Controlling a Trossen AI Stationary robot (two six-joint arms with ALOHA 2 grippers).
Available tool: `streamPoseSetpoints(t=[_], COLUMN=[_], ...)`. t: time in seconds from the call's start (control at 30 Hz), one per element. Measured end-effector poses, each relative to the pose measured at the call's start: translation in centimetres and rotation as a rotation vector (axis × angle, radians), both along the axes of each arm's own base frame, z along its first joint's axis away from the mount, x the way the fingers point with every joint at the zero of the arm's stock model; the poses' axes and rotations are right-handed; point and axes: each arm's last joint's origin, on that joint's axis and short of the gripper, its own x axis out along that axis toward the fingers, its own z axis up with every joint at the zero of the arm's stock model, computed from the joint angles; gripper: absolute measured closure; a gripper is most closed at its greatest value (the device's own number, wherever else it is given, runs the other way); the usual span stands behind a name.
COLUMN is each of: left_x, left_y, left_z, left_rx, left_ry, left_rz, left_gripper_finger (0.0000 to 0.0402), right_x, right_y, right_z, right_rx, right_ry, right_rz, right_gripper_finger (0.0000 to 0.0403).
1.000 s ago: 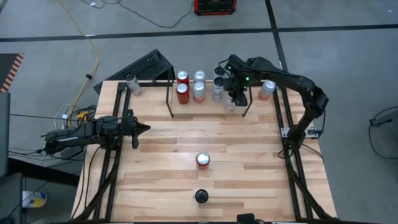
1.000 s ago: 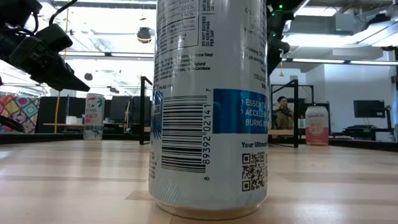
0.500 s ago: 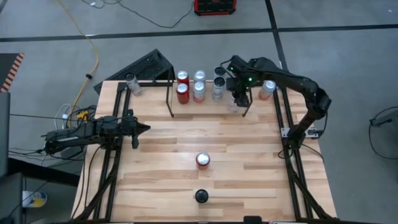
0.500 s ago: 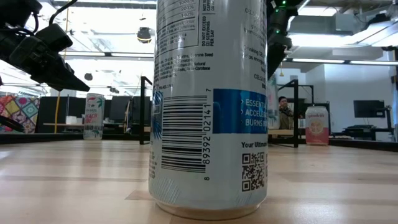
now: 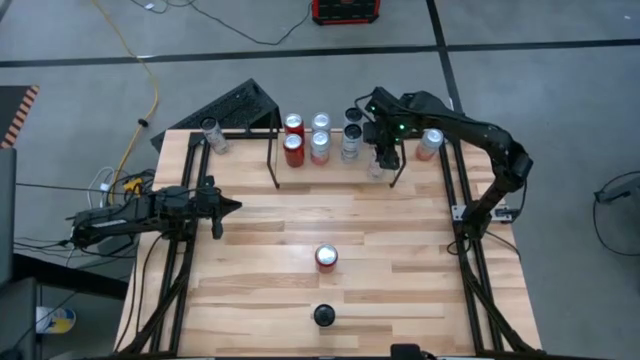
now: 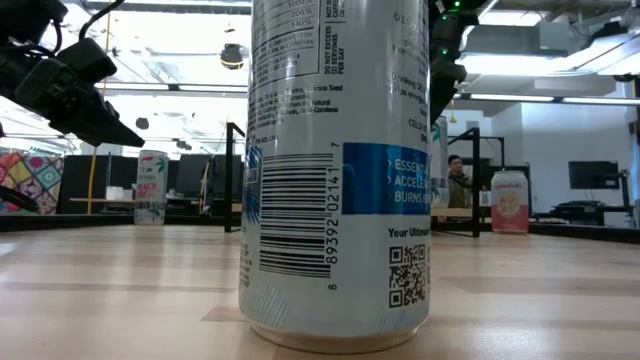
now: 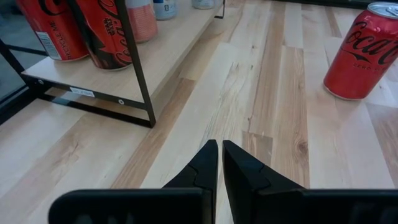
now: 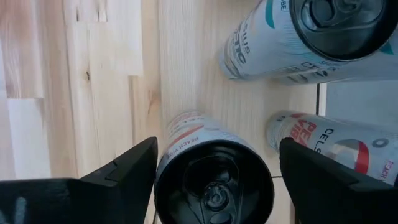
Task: Place canned beverage on shelf
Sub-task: Put the bottom white pink soda can on the shelf aligned with the other white pink soda can
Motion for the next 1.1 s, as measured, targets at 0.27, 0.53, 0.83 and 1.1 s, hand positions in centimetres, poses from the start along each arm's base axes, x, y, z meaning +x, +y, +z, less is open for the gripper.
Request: streamPoseSetpoints(t=[0.27, 0.53, 0.83, 1.1], left_x=[0.0, 0.0, 0.0, 0.0], left_y=[0.0, 0.0, 0.0, 0.0], left_z=[0.0, 0.0, 0.0, 0.0], left_rx=[0.0, 0.0, 0.0, 0.0], left_ry=[0.0, 0.0, 0.0, 0.0], left_rz=[0.0, 0.0, 0.0, -0.001], left_gripper_finger=[0.0391, 0.0391, 0.0391, 0.0391], right_x=[0.2, 0.4, -1.1, -1.1], right_y=[0.2, 0.1, 1.4, 1.8], right_z=[0.7, 5.3, 6.4, 5.3], right_rx=[-0.024, -0.029, 0.254, 0.191], right_ry=[-0.01, -0.189, -0.178, -0.112], right_rz=[0.049, -0.168, -0.877, -0.975], right_gripper_finger=[0.009, 0.009, 0.0092, 0.0092])
